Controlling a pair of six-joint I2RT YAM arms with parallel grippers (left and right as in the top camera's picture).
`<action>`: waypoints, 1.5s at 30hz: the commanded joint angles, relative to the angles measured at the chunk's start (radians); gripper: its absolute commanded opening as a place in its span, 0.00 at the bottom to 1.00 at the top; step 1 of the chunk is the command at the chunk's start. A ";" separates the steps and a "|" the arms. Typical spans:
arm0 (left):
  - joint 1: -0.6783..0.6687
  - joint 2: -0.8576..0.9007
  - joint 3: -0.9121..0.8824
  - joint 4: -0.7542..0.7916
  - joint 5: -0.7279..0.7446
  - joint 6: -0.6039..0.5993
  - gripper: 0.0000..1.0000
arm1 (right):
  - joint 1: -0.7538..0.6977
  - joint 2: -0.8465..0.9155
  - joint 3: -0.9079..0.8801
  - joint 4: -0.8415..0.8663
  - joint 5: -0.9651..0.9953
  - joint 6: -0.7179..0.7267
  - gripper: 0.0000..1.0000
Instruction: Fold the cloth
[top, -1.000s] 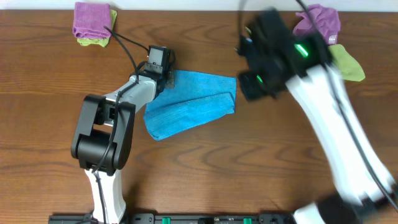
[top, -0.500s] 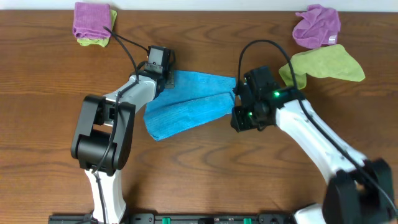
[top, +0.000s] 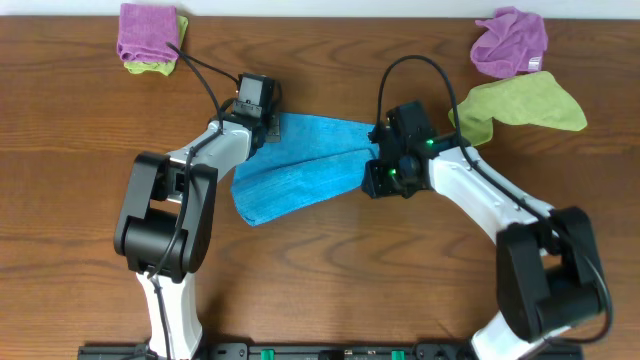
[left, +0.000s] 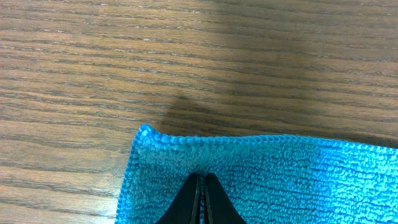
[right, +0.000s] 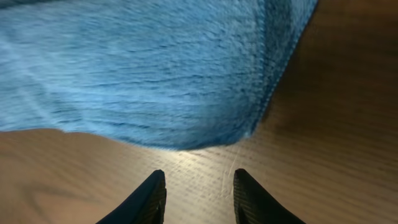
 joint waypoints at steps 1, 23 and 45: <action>0.007 0.031 -0.014 -0.023 -0.017 -0.007 0.06 | -0.006 0.010 -0.001 0.026 0.005 0.019 0.36; 0.007 0.031 -0.014 -0.022 -0.018 -0.003 0.06 | -0.020 0.037 0.050 -0.008 0.040 0.082 0.01; 0.008 0.031 -0.014 0.001 -0.021 -0.004 0.05 | 0.085 0.035 0.185 -0.703 0.072 0.082 0.56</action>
